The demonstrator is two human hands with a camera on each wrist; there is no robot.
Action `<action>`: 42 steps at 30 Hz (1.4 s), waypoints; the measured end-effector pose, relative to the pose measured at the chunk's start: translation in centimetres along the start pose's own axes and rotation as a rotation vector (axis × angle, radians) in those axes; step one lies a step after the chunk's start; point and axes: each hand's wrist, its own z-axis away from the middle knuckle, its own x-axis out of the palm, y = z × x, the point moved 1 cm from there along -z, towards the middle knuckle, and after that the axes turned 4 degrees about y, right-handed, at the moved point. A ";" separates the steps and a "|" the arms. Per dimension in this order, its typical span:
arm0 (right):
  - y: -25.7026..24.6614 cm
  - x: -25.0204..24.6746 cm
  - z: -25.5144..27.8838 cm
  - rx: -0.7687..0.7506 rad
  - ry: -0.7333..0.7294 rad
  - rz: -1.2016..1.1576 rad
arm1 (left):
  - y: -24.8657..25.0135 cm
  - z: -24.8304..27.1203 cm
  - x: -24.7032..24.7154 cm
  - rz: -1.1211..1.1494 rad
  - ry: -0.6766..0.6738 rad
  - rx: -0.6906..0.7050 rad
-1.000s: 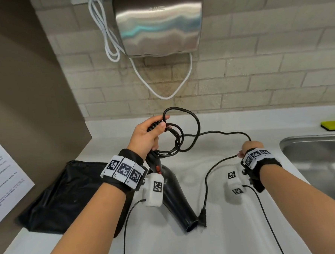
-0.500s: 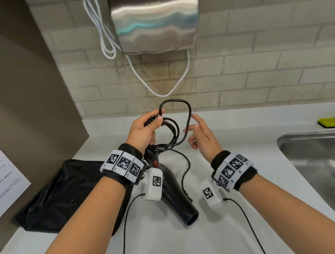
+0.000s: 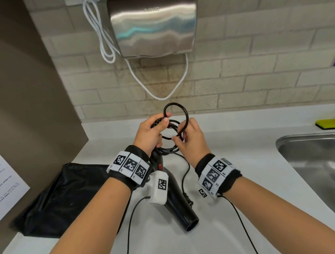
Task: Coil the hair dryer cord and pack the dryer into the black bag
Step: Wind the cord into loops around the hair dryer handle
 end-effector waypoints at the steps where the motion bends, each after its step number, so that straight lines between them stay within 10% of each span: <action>1: 0.0 0.1 -0.1 0.025 -0.003 0.020 | 0.0 0.0 0.0 -0.003 -0.009 -0.003; 11: -0.9 -1.3 0.1 -0.212 -0.112 0.032 | -0.2 -0.2 -0.3 -0.030 0.035 0.006; 29: -1.0 -2.6 -1.6 0.030 0.020 -0.201 | 0.4 0.2 0.2 -0.106 -0.083 0.008; 42: -1.6 -3.6 -2.1 0.172 -0.242 -0.494 | 0.2 0.6 1.2 0.066 -0.157 -0.051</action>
